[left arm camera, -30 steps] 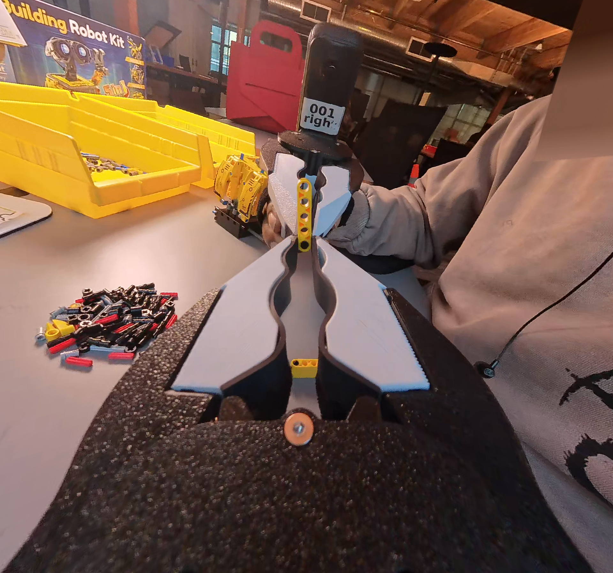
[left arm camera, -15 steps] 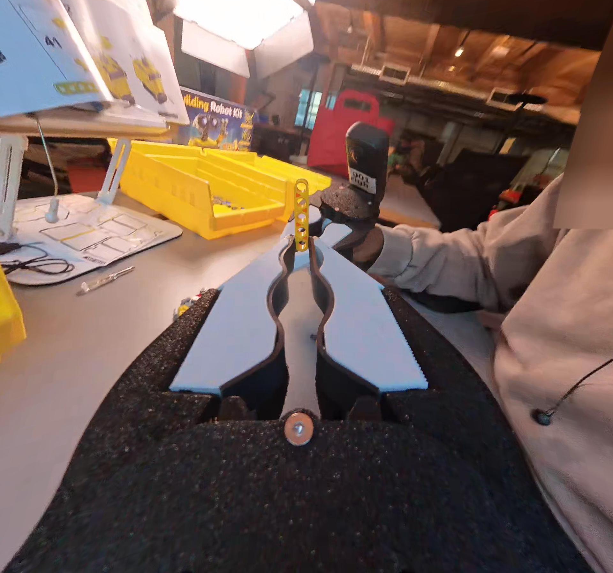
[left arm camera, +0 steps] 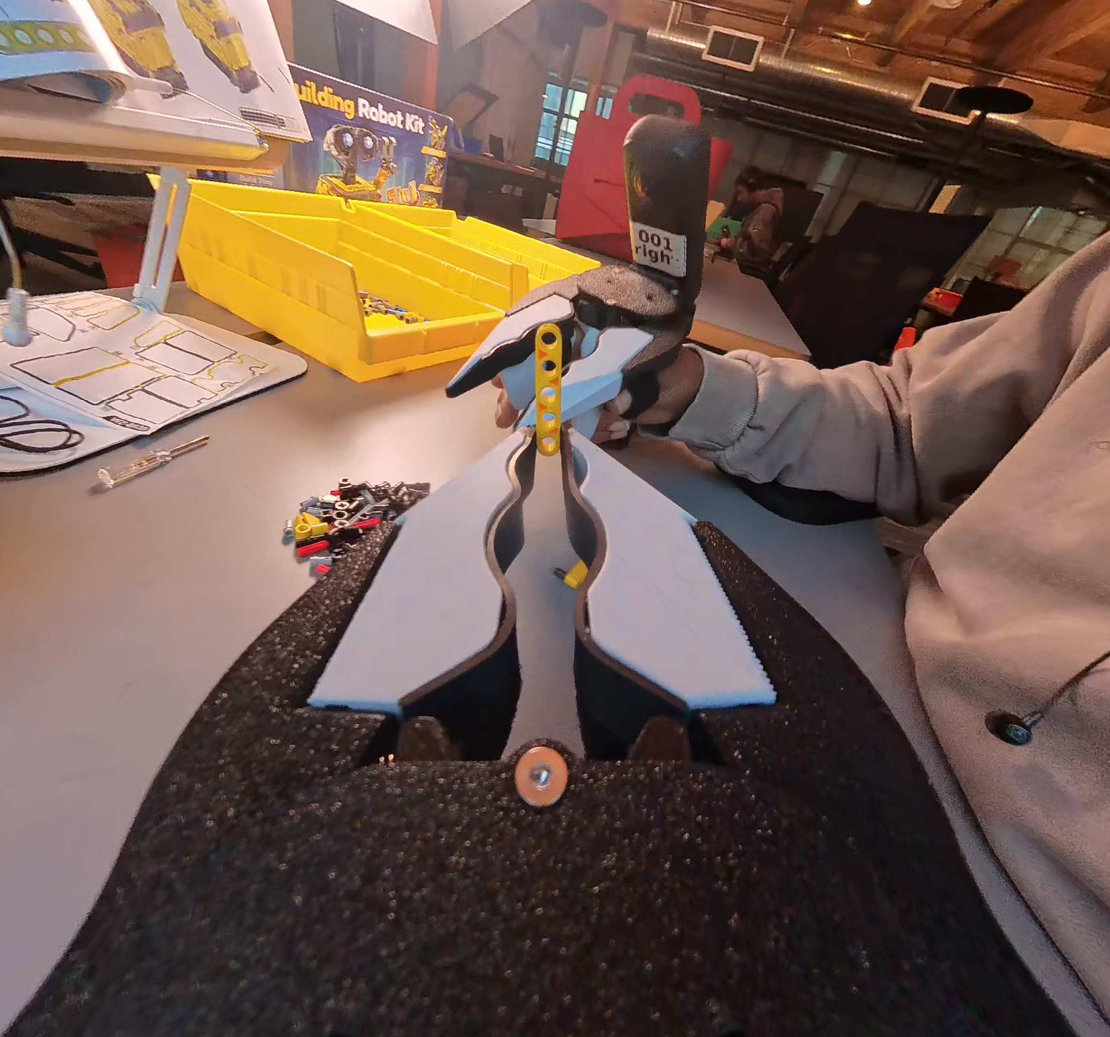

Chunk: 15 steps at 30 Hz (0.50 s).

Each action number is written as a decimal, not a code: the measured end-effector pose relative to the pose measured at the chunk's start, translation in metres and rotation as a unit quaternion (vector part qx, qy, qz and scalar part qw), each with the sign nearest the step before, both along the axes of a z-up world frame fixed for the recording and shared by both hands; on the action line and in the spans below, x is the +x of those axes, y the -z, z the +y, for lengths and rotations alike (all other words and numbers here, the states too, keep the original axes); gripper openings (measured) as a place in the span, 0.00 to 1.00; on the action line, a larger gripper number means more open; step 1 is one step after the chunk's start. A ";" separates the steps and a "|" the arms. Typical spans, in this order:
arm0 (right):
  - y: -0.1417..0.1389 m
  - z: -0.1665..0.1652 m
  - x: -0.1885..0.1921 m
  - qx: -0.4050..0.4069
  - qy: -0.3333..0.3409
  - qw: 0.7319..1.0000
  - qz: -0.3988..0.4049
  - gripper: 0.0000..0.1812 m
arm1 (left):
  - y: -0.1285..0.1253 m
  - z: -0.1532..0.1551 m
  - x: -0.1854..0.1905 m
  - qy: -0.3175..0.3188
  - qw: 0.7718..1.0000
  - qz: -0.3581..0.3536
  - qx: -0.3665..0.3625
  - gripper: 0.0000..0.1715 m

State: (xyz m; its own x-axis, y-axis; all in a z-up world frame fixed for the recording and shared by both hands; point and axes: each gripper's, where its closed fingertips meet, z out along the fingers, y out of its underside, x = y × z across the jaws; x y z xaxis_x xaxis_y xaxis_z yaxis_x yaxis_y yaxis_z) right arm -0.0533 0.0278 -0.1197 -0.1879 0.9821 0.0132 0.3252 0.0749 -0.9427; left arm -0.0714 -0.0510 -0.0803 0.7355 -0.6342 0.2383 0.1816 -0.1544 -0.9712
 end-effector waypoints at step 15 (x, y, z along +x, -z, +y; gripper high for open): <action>-0.016 -0.072 0.021 -0.026 -0.150 0.988 0.023 0.14 | 0.053 0.007 0.031 -0.045 0.944 0.325 0.029 0.04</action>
